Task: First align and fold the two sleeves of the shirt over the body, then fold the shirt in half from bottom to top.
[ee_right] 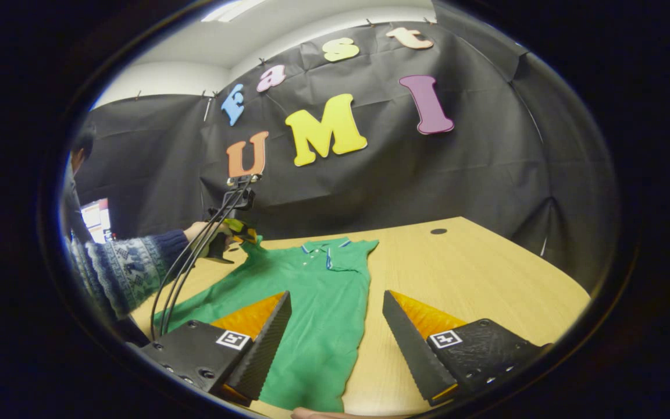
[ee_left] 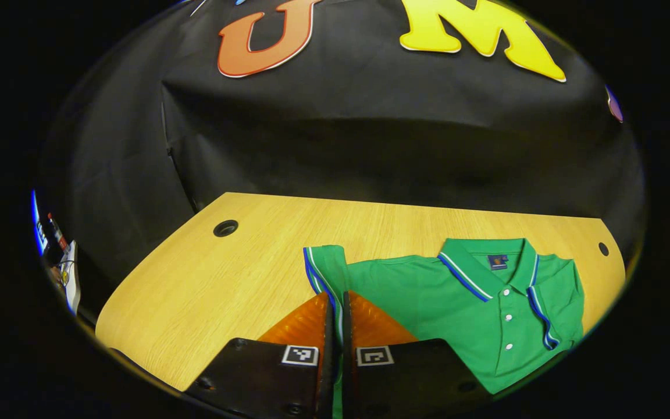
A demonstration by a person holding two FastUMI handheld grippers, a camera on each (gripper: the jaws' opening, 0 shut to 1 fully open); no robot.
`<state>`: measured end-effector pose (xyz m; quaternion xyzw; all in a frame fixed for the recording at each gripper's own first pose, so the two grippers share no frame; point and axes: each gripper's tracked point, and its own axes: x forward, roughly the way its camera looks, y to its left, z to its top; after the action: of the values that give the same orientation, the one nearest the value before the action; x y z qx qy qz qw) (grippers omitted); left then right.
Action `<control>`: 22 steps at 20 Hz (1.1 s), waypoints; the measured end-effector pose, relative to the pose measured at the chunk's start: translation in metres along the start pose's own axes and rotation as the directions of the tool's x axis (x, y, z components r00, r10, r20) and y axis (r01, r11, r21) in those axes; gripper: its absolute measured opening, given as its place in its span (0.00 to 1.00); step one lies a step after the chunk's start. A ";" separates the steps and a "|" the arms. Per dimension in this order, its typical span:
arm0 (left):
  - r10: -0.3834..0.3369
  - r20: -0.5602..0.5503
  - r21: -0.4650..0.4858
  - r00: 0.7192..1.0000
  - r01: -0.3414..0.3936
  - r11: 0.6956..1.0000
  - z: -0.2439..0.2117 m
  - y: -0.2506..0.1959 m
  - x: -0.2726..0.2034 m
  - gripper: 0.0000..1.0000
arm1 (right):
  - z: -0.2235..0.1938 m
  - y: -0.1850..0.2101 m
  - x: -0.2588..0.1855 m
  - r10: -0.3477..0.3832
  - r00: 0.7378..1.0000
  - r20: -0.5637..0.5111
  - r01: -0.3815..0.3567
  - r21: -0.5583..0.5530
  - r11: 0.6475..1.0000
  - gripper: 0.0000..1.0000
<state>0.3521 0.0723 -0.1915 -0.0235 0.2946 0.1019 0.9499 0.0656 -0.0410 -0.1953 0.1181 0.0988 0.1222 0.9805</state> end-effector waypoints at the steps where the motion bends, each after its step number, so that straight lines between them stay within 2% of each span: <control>1: 0.000 -0.002 0.011 1.000 0.000 1.000 0.000 -0.006 0.000 0.12 | -0.001 0.000 -0.001 -0.003 1.000 0.000 0.003 -0.002 1.000 0.96; 2: 0.011 -0.011 0.026 1.000 -0.010 1.000 -0.003 -0.011 -0.001 0.13 | -0.001 -0.001 -0.001 -0.008 1.000 -0.006 0.008 -0.002 1.000 0.96; 3: 0.014 -0.023 0.031 1.000 -0.013 0.999 -0.006 -0.019 -0.002 0.18 | -0.002 -0.001 -0.001 -0.009 1.000 -0.009 0.009 -0.001 1.000 0.91; 4: -0.008 -0.034 0.021 0.999 0.008 1.000 -0.010 -0.032 -0.003 0.21 | 0.000 -0.001 -0.002 -0.011 1.000 -0.010 0.011 -0.001 1.000 0.96; 5: -0.039 -0.044 0.004 0.998 0.039 0.999 -0.014 -0.046 -0.004 0.24 | 0.001 -0.002 -0.004 -0.015 1.000 -0.006 0.015 -0.004 1.000 0.96; 6: -0.067 -0.050 -0.019 0.997 0.066 0.998 -0.017 -0.059 -0.006 0.24 | 0.002 -0.004 -0.005 -0.023 1.000 -0.002 0.023 -0.008 1.000 0.96; 7: -0.096 -0.058 -0.035 0.994 0.094 0.995 -0.018 -0.070 -0.012 0.13 | 0.003 -0.006 -0.007 -0.030 1.000 0.001 0.030 -0.011 0.999 0.96; 8: -0.123 -0.062 -0.049 0.990 0.120 0.992 -0.019 -0.080 -0.018 0.39 | 0.004 -0.007 -0.009 -0.034 0.999 0.003 0.034 -0.013 0.999 0.96; 9: -0.142 -0.059 -0.052 0.988 0.139 0.989 -0.020 -0.089 -0.023 0.59 | 0.004 -0.007 -0.012 -0.035 0.999 0.005 0.035 -0.013 0.999 0.96; 10: -0.136 -0.048 -0.044 0.990 0.134 0.990 -0.019 -0.089 -0.029 0.80 | 0.005 -0.006 -0.013 -0.035 0.999 0.007 0.035 -0.016 0.999 0.96; 11: -0.111 -0.035 -0.032 0.993 0.110 0.993 -0.016 -0.085 -0.038 1.00 | 0.007 -0.006 -0.016 -0.037 0.999 0.014 0.037 -0.018 0.999 0.91; 13: -0.105 0.000 -0.001 0.994 0.105 0.994 -0.012 -0.082 -0.057 1.00 | 0.010 -0.005 -0.019 -0.042 0.999 0.027 0.043 -0.029 0.999 0.91; 17: -0.172 0.058 -0.023 0.983 0.174 0.985 -0.009 -0.081 -0.108 1.00 | 0.014 0.004 -0.024 -0.050 0.998 0.035 0.052 -0.058 0.997 0.91; 18: -0.185 0.076 -0.029 0.980 0.188 0.982 -0.008 -0.078 -0.122 1.00 | 0.015 0.007 -0.025 -0.052 0.998 0.035 0.054 -0.057 0.997 0.96; 21: -0.193 0.130 -0.017 0.973 0.197 0.980 -0.007 -0.060 -0.160 1.00 | 0.016 0.012 -0.032 -0.059 0.998 0.038 0.061 -0.064 0.996 0.96; 22: -0.192 0.146 -0.013 0.970 0.196 0.981 -0.010 -0.053 -0.172 1.00 | 0.017 0.013 -0.034 -0.065 0.997 0.042 0.068 -0.069 0.995 0.91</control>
<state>0.2190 -0.0113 -0.1031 -0.0577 0.2200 0.0142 0.9737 0.0344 -0.0415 -0.1698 0.0825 0.0786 0.0904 0.9894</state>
